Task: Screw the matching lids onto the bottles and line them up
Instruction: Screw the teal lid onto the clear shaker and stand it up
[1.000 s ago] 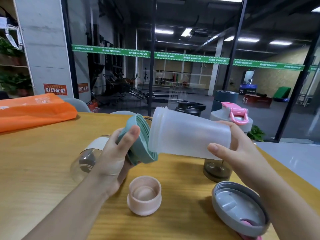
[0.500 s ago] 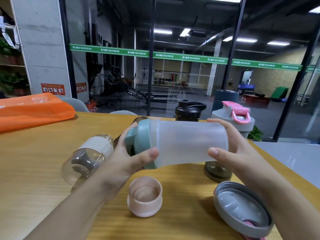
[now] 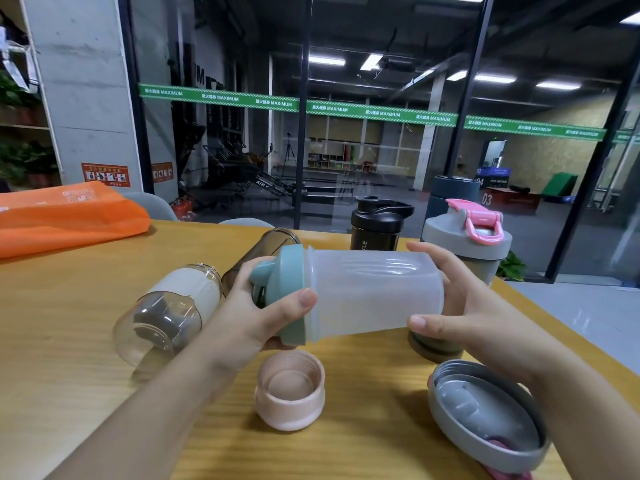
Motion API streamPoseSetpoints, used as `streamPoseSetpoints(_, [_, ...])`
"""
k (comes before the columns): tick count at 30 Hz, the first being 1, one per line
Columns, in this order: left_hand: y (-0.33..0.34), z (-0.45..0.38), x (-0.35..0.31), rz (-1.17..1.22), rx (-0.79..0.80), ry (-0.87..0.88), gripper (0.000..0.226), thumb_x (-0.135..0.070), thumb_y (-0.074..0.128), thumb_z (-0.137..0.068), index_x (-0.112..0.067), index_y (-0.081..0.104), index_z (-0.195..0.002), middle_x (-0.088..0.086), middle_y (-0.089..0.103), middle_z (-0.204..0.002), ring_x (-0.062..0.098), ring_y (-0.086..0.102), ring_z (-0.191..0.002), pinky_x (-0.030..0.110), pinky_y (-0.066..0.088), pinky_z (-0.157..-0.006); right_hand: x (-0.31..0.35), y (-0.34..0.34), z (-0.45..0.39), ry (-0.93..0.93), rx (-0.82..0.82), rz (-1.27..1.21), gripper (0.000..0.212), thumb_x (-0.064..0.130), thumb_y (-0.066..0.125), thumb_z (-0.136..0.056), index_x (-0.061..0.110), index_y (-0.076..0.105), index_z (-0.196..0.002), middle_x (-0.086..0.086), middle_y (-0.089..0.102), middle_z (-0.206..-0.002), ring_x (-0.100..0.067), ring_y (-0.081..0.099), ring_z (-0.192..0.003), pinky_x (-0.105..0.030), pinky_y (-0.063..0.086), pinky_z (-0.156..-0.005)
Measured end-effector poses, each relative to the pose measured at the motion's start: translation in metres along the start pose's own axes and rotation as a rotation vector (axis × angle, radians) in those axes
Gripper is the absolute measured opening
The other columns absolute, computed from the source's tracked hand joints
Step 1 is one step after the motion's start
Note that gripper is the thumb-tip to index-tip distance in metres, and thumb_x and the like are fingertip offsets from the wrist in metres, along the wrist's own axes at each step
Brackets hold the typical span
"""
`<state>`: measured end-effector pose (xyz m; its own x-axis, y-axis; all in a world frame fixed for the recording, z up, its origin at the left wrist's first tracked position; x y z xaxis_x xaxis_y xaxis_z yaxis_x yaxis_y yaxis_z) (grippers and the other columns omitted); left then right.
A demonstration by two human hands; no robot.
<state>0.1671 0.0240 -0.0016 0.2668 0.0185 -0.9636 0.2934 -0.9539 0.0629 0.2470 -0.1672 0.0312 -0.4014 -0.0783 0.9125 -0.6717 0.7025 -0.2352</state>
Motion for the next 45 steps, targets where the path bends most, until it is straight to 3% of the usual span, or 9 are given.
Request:
streamPoseSetpoints(6, [-0.002,-0.001,0.003,-0.031,-0.011,-0.016,0.089,-0.053,0.074,-0.038,-0.029,0.047,-0.119,0.005,0.063,-0.104,0.009,0.067,-0.07,0.029,0.053,-0.059,-0.002,0.001,0.0,0.021,0.022,0.034,0.081,0.008,0.078,-0.064,0.04,0.042,-0.128,0.015,0.064,-0.122,-0.013,0.063,-0.111,-0.023,0.053,-0.083])
streamPoseSetpoints(12, [-0.001,-0.002,-0.005,-0.071,0.009,0.057,0.083,-0.045,0.077,-0.037,-0.034,0.047,-0.113,0.003,0.062,-0.102,0.006,0.066,-0.077,0.029,0.057,-0.064,-0.011,0.0,0.002,0.097,0.032,0.097,0.079,0.037,0.079,-0.061,0.035,0.044,-0.131,0.009,0.066,-0.119,-0.015,0.065,-0.108,-0.03,0.054,-0.086])
streamPoseSetpoints(20, [-0.001,-0.001,-0.01,-0.092,0.035,0.123,0.077,-0.038,0.08,-0.038,-0.046,0.049,-0.108,-0.002,0.064,-0.106,0.006,0.066,-0.086,0.022,0.053,-0.066,-0.023,0.002,0.001,0.235,-0.003,0.142,0.044,0.056,0.054,-0.075,0.025,0.067,-0.103,0.001,0.072,-0.08,-0.019,0.066,-0.066,-0.027,0.051,-0.059])
streamPoseSetpoints(23, [-0.003,-0.002,-0.008,-0.064,0.005,0.107,0.077,-0.041,0.079,-0.037,-0.044,0.048,-0.108,0.0,0.063,-0.108,0.008,0.066,-0.086,0.023,0.054,-0.066,-0.024,0.005,0.001,0.235,0.022,0.133,0.047,0.057,0.058,-0.074,0.027,0.064,-0.11,0.004,0.073,-0.089,-0.013,0.069,-0.074,-0.027,0.051,-0.065])
streamPoseSetpoints(26, [-0.004,-0.003,-0.005,-0.051,-0.02,0.082,0.078,-0.046,0.077,-0.037,-0.042,0.048,-0.109,-0.002,0.064,-0.106,0.008,0.067,-0.087,0.032,0.057,-0.071,-0.021,0.0,0.002,0.198,0.023,0.119,0.079,0.05,0.07,-0.061,0.04,0.042,-0.134,0.013,0.067,-0.114,-0.012,0.068,-0.093,-0.029,0.053,-0.074])
streamPoseSetpoints(28, [-0.006,-0.003,-0.003,-0.047,-0.03,0.062,0.078,-0.047,0.077,-0.037,-0.04,0.048,-0.109,-0.001,0.064,-0.106,0.013,0.067,-0.09,0.041,0.058,-0.078,-0.017,-0.003,0.003,0.183,0.027,0.09,0.09,0.04,0.076,-0.056,0.057,0.032,-0.132,0.011,0.059,-0.126,-0.02,0.066,-0.102,-0.034,0.056,-0.077])
streamPoseSetpoints(31, [-0.006,-0.003,-0.002,-0.027,-0.027,0.046,0.08,-0.047,0.076,-0.037,-0.037,0.048,-0.111,0.0,0.064,-0.105,0.009,0.069,-0.083,0.031,0.058,-0.066,-0.011,-0.004,0.004,0.16,0.065,0.041,0.086,0.027,0.077,-0.057,0.06,0.038,-0.126,0.013,0.061,-0.122,-0.028,0.065,-0.103,-0.041,0.054,-0.087])
streamPoseSetpoints(39, [-0.003,-0.004,0.0,0.007,-0.015,0.021,0.087,-0.049,0.074,-0.038,-0.03,0.047,-0.118,0.003,0.062,-0.109,0.004,0.069,-0.075,0.022,0.054,-0.057,-0.012,-0.016,0.002,0.164,-0.004,0.059,0.069,0.023,0.078,-0.06,0.047,0.055,-0.121,0.0,0.067,-0.111,-0.034,0.068,-0.087,-0.031,0.058,-0.069])
streamPoseSetpoints(45, [-0.002,-0.002,0.002,-0.033,0.016,0.036,0.08,-0.047,0.077,-0.039,-0.041,0.047,-0.113,-0.004,0.065,-0.107,0.007,0.068,-0.089,0.026,0.055,-0.071,-0.027,-0.015,0.001,0.288,-0.059,0.136,0.065,0.06,0.058,-0.065,0.011,0.062,-0.107,-0.008,0.062,-0.07,-0.02,0.056,-0.049,-0.027,0.036,-0.043])
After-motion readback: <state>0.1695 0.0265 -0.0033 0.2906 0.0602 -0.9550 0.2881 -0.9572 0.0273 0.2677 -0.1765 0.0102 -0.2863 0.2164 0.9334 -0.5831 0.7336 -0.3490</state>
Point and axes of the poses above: each hand's wrist, its own z-axis away from the middle knuckle, its own y-axis out of the palm, x = y × z, the point moved 10 cm from there along -z, towards the middle knuckle
